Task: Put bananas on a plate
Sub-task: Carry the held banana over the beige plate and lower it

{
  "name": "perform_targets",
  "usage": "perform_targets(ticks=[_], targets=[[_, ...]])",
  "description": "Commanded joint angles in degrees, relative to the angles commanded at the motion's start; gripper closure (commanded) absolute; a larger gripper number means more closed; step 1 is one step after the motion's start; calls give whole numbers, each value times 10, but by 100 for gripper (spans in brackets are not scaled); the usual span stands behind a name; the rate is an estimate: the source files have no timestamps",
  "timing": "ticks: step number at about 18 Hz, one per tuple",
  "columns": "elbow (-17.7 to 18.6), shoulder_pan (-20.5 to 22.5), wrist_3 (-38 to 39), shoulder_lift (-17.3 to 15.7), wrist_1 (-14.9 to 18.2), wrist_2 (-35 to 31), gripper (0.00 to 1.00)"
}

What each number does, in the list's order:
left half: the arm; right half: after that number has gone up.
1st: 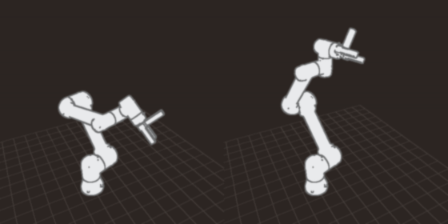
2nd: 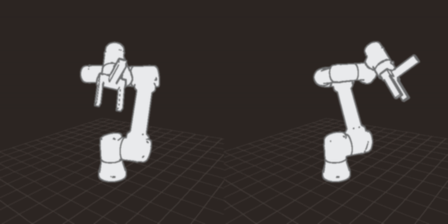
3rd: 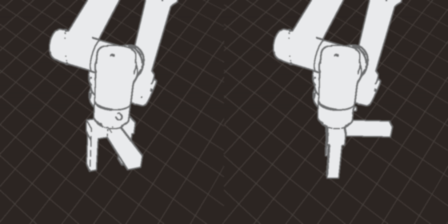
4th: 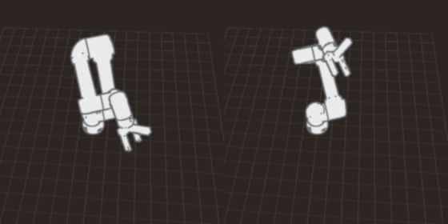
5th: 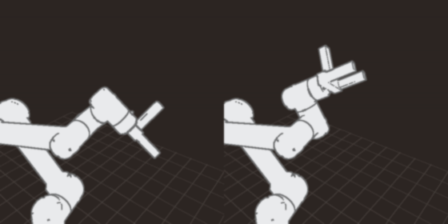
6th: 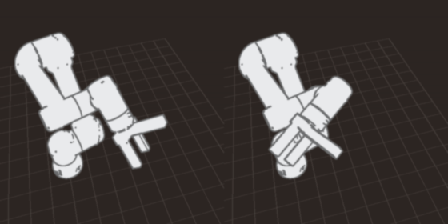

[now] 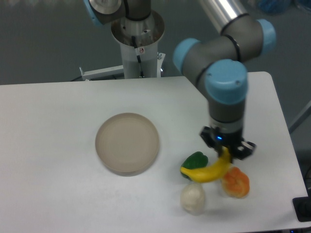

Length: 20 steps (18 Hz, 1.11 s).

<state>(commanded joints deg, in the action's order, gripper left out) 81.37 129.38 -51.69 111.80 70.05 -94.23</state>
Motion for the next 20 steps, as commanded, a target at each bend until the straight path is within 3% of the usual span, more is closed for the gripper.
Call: perform_targets(ticks=[3, 7, 9, 11, 13, 20], targets=[[67, -14, 52, -26, -7, 36, 68], [92, -67, 146, -19, -28, 35, 68], [106, -95, 173, -8, -54, 34, 68], [125, -108, 181, -5, -89, 28, 68], [141, -119, 179, -4, -98, 25, 68], [191, -122, 165, -9, -98, 4, 68]])
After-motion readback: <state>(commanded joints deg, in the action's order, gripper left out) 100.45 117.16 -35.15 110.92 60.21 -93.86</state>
